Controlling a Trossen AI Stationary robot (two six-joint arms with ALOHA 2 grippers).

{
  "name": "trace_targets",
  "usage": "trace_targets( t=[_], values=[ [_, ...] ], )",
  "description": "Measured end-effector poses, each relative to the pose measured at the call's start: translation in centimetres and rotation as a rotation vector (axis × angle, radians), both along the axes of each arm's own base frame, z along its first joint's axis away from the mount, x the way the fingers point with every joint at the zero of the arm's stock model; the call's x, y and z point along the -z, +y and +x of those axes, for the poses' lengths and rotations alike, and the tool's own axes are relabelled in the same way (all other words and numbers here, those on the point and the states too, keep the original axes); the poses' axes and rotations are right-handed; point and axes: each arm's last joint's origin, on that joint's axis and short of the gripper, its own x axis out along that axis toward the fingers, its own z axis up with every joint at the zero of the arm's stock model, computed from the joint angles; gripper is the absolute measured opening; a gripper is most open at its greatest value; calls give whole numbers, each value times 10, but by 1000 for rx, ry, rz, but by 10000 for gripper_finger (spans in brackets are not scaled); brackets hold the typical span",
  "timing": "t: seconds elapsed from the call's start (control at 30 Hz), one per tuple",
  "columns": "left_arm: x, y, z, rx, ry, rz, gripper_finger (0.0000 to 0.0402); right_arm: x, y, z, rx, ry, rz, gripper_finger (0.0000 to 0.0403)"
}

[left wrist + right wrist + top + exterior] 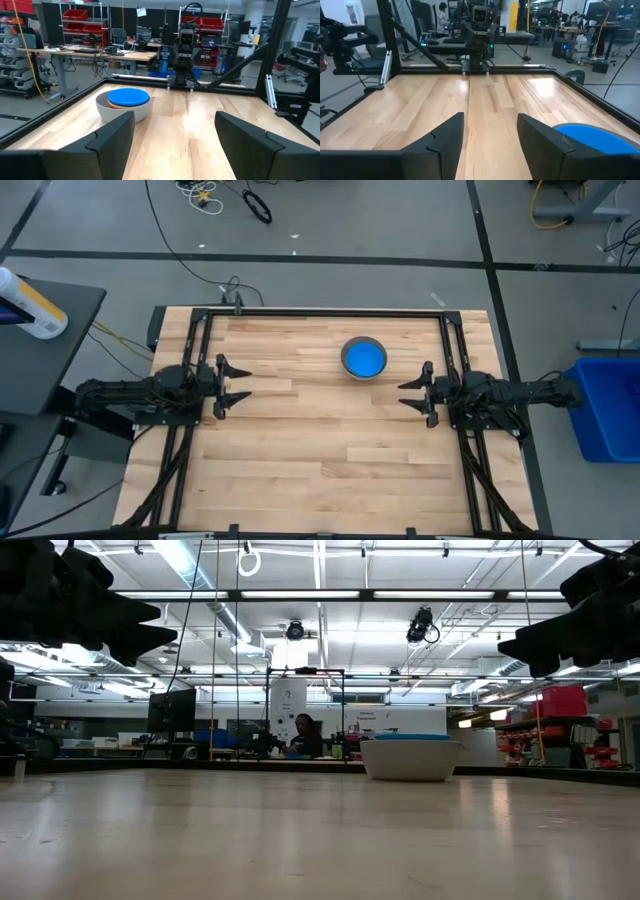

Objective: Nest bowls inside each other
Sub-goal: Return to Home Position

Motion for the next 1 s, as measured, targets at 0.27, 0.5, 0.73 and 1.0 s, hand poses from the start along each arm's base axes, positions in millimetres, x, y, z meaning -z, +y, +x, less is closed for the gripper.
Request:
trace_targets(
  t=[0.27,0.5,0.73,1.0],
  values=[
    [-2,0,0,-4,-15,58,285,1,0,0,1,8,-1,192],
    [-3,0,0,-11,-5,190,285,1,0,0,1,7,-1,189],
    [-3,0,0,-18,6,298,285,1,0,0,2,7,-1,197],
    [-3,0,0,-18,7,314,285,1,0,0,2,7,-1,190]
  ],
)
